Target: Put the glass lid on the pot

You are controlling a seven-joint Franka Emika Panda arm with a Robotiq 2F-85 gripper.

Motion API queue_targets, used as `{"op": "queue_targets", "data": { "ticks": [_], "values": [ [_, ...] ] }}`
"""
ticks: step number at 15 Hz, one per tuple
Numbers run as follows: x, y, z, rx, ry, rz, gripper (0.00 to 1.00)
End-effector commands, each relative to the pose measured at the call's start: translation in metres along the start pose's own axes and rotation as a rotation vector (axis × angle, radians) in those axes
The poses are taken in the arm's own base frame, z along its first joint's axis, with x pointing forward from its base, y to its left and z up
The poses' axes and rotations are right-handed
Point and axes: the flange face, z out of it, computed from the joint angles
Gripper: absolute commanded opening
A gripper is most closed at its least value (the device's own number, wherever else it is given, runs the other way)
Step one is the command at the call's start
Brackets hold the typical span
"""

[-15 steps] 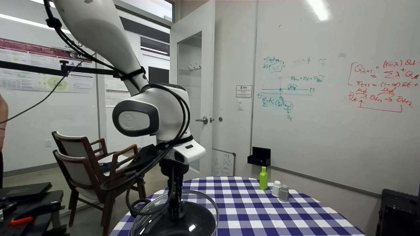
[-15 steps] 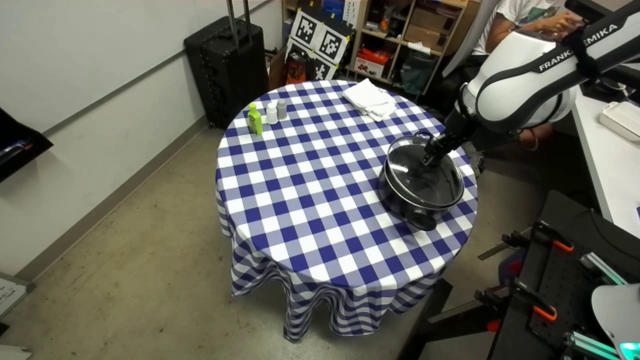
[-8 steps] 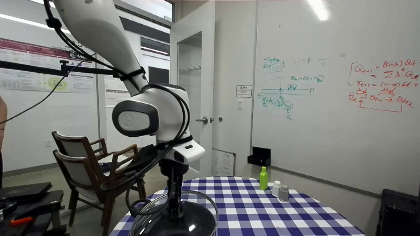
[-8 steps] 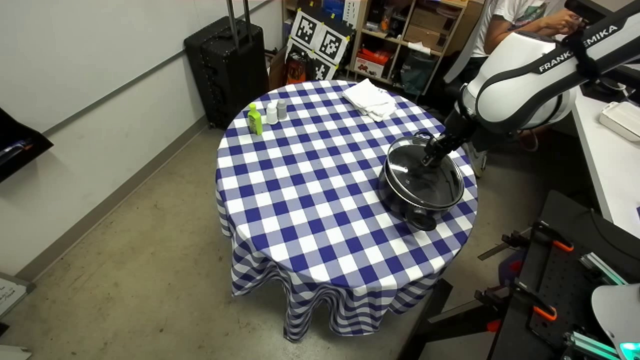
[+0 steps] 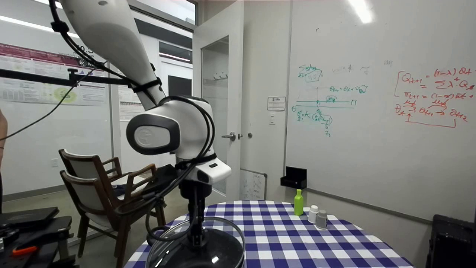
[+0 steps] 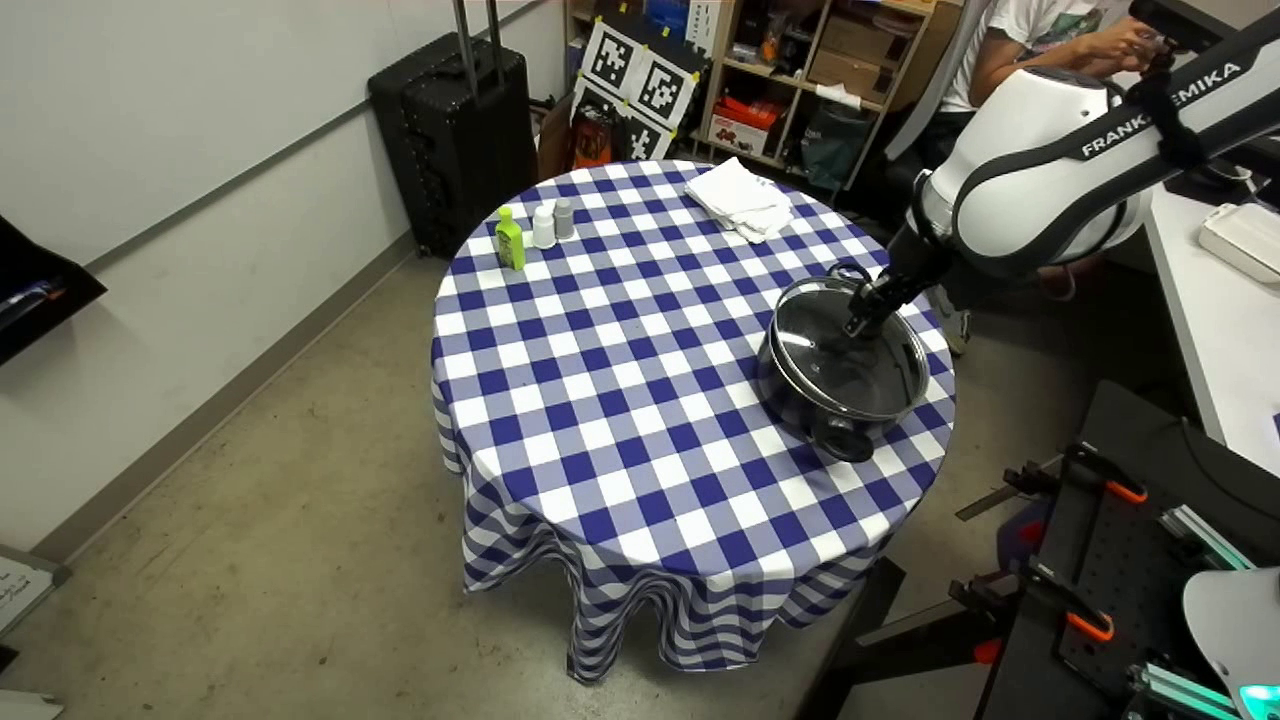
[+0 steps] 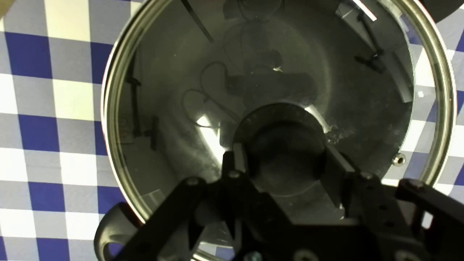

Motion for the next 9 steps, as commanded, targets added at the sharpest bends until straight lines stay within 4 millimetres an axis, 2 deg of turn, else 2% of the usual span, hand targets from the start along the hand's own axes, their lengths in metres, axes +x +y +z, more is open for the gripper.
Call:
{"op": "queue_targets", "data": {
  "ticks": [1, 9],
  "values": [
    [-0.005, -0.009, -0.013, -0.022, 0.021, -0.029, 0.26],
    [0.0, -0.025, -0.016, -0.049, 0.03, -0.078, 0.26]
  ]
}}
